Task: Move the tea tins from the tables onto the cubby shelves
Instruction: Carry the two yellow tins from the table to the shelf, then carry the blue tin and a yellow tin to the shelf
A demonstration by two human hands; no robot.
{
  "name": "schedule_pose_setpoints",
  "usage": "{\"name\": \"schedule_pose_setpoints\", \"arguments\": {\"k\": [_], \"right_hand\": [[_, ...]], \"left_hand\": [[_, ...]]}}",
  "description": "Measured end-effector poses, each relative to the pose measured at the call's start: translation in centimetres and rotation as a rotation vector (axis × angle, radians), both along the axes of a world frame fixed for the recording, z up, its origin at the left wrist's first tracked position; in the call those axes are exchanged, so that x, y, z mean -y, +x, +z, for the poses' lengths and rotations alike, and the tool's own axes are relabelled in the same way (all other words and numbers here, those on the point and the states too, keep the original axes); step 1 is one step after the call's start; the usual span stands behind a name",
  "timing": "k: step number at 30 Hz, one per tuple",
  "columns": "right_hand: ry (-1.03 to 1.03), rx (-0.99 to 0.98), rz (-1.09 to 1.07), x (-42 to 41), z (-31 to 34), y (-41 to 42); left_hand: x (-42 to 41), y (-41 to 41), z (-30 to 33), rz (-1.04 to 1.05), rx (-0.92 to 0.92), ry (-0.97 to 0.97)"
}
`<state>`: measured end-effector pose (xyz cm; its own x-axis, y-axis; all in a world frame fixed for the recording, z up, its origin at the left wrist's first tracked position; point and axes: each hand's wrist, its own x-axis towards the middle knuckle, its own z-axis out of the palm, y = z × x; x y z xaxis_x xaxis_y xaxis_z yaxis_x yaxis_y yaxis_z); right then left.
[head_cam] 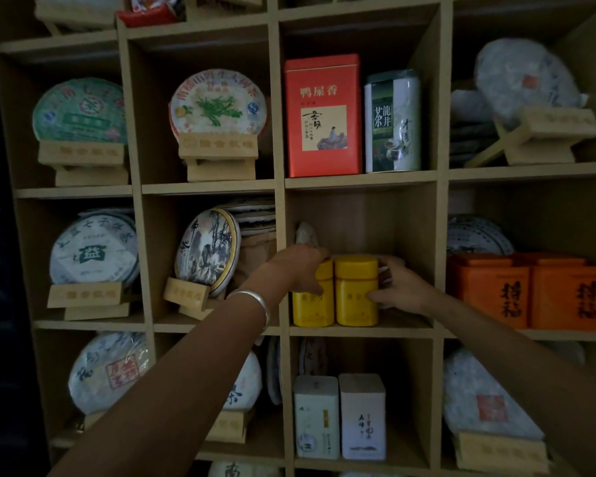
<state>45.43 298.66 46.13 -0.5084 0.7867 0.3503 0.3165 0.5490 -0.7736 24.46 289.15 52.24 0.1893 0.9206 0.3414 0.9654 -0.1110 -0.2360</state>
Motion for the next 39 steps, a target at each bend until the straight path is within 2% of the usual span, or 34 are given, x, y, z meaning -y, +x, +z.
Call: {"name": "schedule_pose_setpoints", "arguments": {"k": [6, 11, 17, 21, 24, 27, 32, 35, 39], "right_hand": [[0.112, 0.071, -0.020, 1.1, -0.2, -0.1], [0.156, 0.064, -0.016, 2.8, 0.9, 0.8], [0.338, 0.139, -0.261, 6.2, 1.8, 3.2], [0.451, 0.218, -0.285, 9.0, 1.4, 7.0], [0.479, 0.285, -0.446, 12.2, 0.6, 12.3], [0.401, 0.393, -0.589, 15.9, 0.2, 19.1], [0.287, 0.508, -0.931, 24.7, 0.4, 32.4], [0.198, 0.571, -1.113, 32.8, 0.4, 40.1], [0.122, 0.656, -1.381, 47.5, -0.2, 49.7]], "left_hand": [[0.4, 0.1, -0.3, -0.004, 0.043, -0.004], [1.8, -0.1, -0.3, -0.069, 0.147, 0.092], [3.4, 1.5, -0.1, -0.177, 0.155, 0.159], [2.7, 5.9, -1.2, -0.301, 0.161, 0.127], [2.2, 11.1, -2.1, -0.406, 0.201, 0.109], [2.6, 18.0, -3.1, -0.566, 0.249, 0.038], [5.1, 32.3, -3.9, -0.788, 0.204, -0.041], [9.0, 41.9, -4.1, -0.950, 0.213, -0.089], [18.3, 55.1, -4.6, -1.170, 0.206, -0.130]]}}
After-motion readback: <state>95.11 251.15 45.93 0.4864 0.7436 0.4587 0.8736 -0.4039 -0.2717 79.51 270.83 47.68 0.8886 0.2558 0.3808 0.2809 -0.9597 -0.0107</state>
